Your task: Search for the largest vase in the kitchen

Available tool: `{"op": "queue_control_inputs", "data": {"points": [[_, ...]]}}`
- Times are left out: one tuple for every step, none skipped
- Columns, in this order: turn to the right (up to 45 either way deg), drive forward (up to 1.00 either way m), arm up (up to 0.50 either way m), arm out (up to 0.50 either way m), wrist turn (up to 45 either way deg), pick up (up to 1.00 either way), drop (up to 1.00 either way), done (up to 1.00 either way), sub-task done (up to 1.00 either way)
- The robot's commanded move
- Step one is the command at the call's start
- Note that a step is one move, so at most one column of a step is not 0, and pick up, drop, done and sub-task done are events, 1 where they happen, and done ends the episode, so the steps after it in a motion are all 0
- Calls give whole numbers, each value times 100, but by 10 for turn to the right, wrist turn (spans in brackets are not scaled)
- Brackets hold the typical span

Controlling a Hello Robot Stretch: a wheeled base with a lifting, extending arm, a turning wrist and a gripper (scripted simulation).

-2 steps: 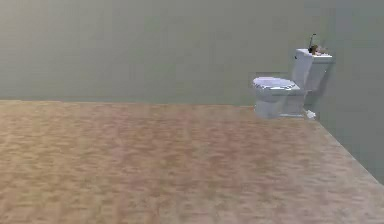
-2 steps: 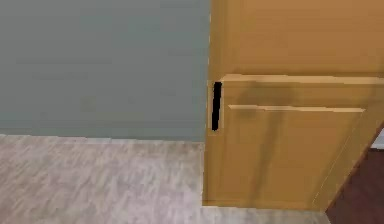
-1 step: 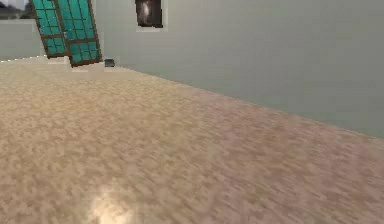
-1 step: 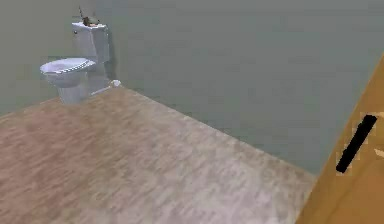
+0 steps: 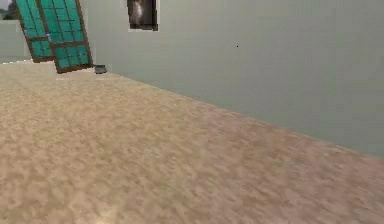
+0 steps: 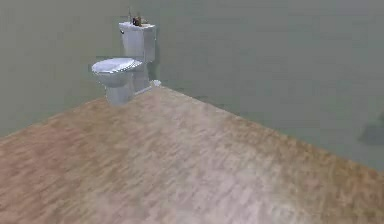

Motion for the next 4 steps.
{"op": "queue_control_inputs", "data": {"points": [[-390, 0, 0, 0, 0, 0, 0, 0, 0], [0, 100, 0, 0, 0, 0, 0, 0, 0], [0, 100, 0, 0, 0, 0, 0, 0, 0], [0, 100, 0, 0, 0, 0, 0, 0, 0]]}}
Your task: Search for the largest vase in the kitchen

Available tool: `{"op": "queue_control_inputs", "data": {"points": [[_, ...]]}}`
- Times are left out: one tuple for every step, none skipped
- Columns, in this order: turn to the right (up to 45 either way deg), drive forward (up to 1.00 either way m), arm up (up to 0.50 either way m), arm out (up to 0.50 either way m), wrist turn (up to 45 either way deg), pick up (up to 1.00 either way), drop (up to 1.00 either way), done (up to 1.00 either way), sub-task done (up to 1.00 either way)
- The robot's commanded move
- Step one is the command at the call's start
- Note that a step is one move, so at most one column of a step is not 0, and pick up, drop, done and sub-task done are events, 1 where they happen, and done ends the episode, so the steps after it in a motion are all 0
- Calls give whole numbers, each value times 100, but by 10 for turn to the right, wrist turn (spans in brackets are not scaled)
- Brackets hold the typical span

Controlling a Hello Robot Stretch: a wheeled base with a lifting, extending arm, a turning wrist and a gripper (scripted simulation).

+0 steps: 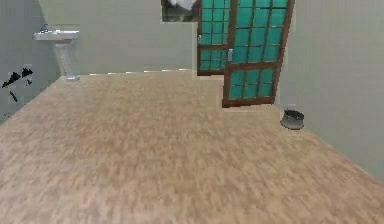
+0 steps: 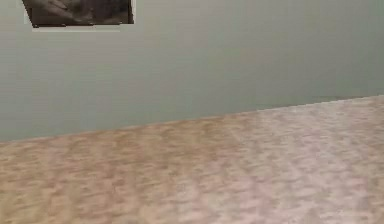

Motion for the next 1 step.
{"op": "queue_control_inputs", "data": {"points": [[0, 100, 0, 0, 0, 0, 0, 0, 0]]}}
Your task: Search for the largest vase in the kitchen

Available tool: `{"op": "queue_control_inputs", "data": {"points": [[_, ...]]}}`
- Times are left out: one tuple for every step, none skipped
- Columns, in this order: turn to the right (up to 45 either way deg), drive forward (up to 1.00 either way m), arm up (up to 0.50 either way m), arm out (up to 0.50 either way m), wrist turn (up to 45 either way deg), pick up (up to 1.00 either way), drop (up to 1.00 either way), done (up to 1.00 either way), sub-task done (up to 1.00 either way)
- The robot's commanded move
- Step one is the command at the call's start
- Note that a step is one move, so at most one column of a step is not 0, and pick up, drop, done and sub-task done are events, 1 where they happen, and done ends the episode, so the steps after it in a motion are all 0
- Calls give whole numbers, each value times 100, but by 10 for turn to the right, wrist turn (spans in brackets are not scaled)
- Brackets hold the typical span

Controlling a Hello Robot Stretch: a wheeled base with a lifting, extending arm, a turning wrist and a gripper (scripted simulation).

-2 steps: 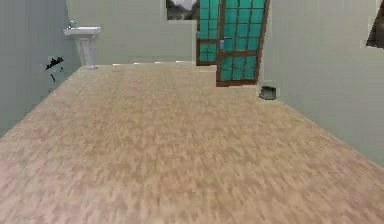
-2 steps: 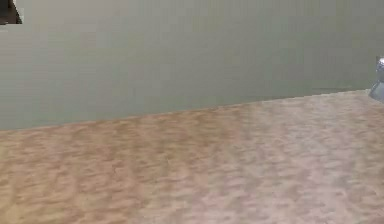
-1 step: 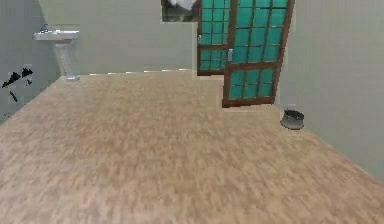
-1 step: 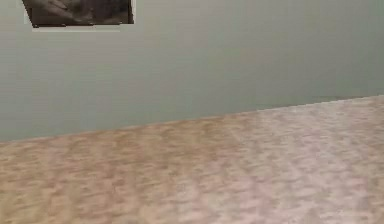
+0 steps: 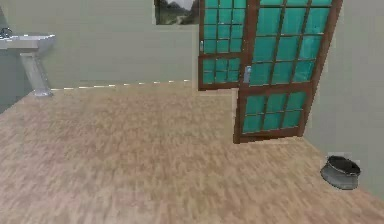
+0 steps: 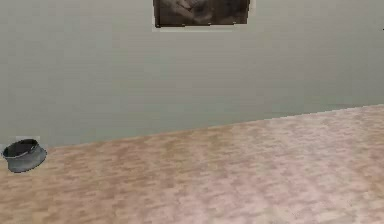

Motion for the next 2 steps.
{"op": "queue_control_inputs", "data": {"points": [[-30, 0, 0, 0, 0, 0, 0, 0, 0], [0, 100, 0, 0, 0, 0, 0, 0, 0]]}}
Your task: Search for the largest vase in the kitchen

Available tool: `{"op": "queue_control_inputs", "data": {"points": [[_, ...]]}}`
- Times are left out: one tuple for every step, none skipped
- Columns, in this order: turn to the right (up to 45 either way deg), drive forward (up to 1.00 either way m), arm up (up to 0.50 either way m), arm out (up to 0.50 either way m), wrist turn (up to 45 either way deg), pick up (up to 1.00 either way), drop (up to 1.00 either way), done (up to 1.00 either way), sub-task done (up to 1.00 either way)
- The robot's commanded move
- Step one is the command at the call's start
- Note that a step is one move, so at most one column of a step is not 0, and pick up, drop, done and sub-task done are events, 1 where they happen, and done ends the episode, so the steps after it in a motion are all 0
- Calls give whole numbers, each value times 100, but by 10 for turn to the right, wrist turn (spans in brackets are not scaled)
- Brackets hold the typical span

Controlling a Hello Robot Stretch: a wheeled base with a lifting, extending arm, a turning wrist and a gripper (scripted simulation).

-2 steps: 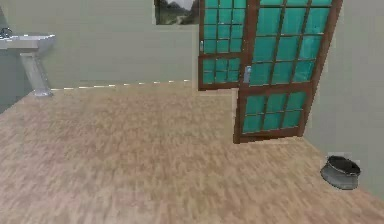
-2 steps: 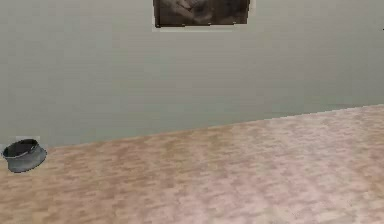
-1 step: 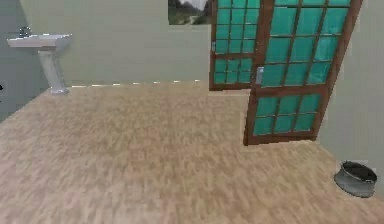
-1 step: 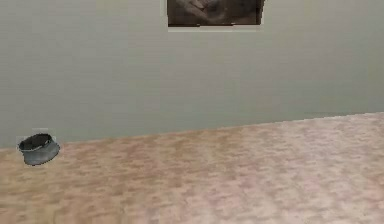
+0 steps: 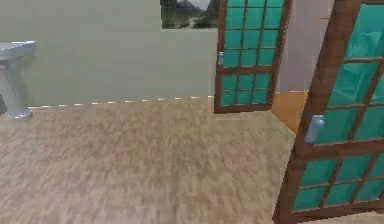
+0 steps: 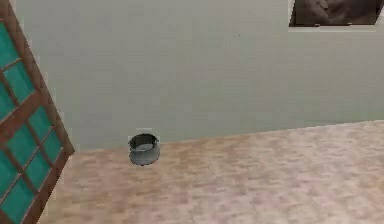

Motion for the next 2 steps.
{"op": "queue_control_inputs", "data": {"points": [[0, 100, 0, 0, 0, 0, 0, 0, 0], [0, 30, 0, 0, 0, 0, 0, 0, 0]]}}
